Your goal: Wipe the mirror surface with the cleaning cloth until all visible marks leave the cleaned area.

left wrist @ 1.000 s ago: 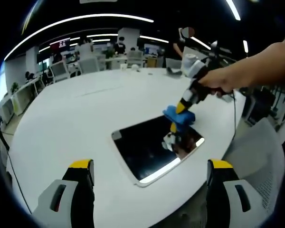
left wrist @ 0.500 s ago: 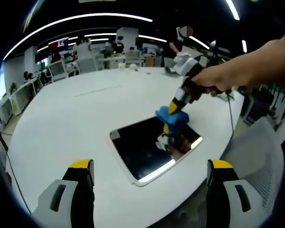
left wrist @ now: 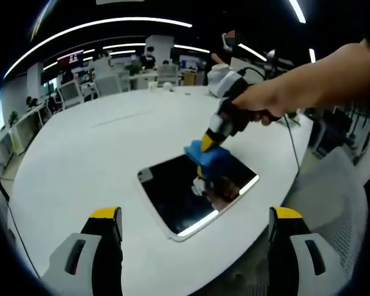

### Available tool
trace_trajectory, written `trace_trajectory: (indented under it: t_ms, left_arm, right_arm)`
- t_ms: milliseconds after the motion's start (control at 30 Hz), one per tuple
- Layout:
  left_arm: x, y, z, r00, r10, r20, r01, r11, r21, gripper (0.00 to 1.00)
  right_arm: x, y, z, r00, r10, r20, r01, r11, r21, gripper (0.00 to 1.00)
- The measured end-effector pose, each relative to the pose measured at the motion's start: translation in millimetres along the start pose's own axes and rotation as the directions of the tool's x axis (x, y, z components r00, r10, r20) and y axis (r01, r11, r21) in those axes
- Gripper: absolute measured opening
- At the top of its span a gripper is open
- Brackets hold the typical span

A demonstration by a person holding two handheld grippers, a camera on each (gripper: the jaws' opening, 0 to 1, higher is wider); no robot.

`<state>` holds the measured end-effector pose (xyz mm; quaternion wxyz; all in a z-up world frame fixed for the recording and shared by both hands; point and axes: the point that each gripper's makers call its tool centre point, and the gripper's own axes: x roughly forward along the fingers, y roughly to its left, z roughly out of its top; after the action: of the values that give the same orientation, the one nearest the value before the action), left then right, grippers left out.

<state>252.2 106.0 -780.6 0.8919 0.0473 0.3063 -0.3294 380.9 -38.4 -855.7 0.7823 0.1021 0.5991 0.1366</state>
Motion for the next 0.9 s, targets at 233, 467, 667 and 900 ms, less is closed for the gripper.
trace_trajectory:
  t_ms: [233, 467, 667, 900]
  left_arm:
    - [-1.1, 1.0, 1.2, 1.000, 0.006, 0.010, -0.006, 1.000, 0.001, 0.99]
    - [-1.1, -2.7, 0.2, 1.000, -0.008, 0.002, 0.008, 1.000, 0.007, 0.99]
    - [-0.2, -4.4, -1.1, 1.000, -0.012, 0.002, 0.012, 1.000, 0.020, 0.99]
    - [1.1, -3.2, -2.8, 1.000, -0.015, -0.001, 0.015, 1.000, 0.008, 0.99]
  right_arm:
    - [6.5, 12.9, 2.4, 1.000, 0.015, 0.001, -0.015, 1.000, 0.004, 0.03]
    - [15.2, 35.1, 5.2, 0.999, 0.042, 0.000, -0.042, 0.999, 0.002, 0.03]
    - [23.5, 49.9, 8.9, 0.999, 0.051, -0.006, -0.051, 0.998, -0.026, 0.03]
    - [28.8, 73.4, 8.4, 0.998, 0.058, -0.008, -0.058, 0.997, -0.051, 0.03]
